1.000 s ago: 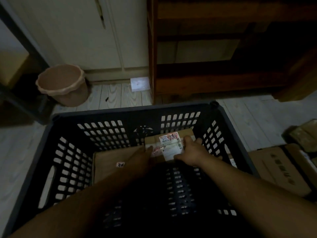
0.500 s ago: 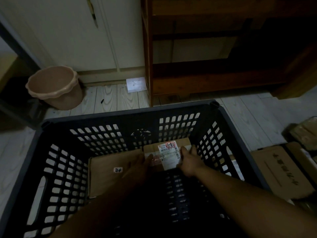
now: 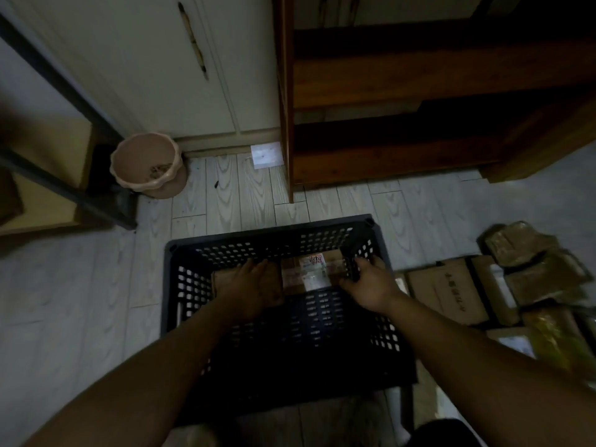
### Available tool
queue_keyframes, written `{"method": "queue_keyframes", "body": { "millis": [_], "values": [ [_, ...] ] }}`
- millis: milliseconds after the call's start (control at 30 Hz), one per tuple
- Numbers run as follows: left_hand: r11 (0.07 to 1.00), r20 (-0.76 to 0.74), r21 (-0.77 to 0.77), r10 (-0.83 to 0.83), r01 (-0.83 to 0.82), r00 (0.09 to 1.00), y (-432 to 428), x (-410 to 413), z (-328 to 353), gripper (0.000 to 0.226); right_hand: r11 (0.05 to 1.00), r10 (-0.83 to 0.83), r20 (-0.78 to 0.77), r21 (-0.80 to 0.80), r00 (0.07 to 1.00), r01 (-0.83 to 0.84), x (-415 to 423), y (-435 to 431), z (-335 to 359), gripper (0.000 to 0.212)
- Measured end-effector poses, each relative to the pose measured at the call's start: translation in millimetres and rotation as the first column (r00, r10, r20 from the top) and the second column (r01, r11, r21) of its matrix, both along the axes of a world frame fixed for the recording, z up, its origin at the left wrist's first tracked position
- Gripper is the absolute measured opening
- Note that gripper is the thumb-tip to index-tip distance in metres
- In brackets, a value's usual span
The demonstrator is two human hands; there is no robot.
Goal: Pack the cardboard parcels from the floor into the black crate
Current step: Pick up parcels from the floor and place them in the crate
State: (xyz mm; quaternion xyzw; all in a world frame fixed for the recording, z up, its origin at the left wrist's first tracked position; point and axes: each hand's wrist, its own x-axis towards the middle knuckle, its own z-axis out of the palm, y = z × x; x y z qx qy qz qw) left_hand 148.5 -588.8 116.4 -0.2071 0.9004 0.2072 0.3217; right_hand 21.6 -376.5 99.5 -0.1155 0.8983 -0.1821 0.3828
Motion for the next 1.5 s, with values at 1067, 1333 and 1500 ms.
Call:
{"method": "queue_keyframes", "body": {
  "millis": [1067,1333,1500],
  "values": [
    [0.939,-0.494,0.256,-0.078,0.231,0.866,280.3,98.2,547.8,0.071,0.921,-0.386,-0.403,-0.120,0.830,0.370,192.8,341.5,559.6,0.070],
    [0.915,-0.463,0.284,-0.132,0.287,0.877,454.1,94.9,538.6,0.072,0.931,-0.355,-0.346,-0.047,0.868,0.362,218.6,523.6,559.9,0.069],
    [0.924,-0.390,0.304,-0.099,0.230,0.915,503.2,107.9,513.3,0.073,0.945,-0.319,-0.288,-0.019,0.903,0.327,213.2,575.7,540.4,0.069]
  ]
}}
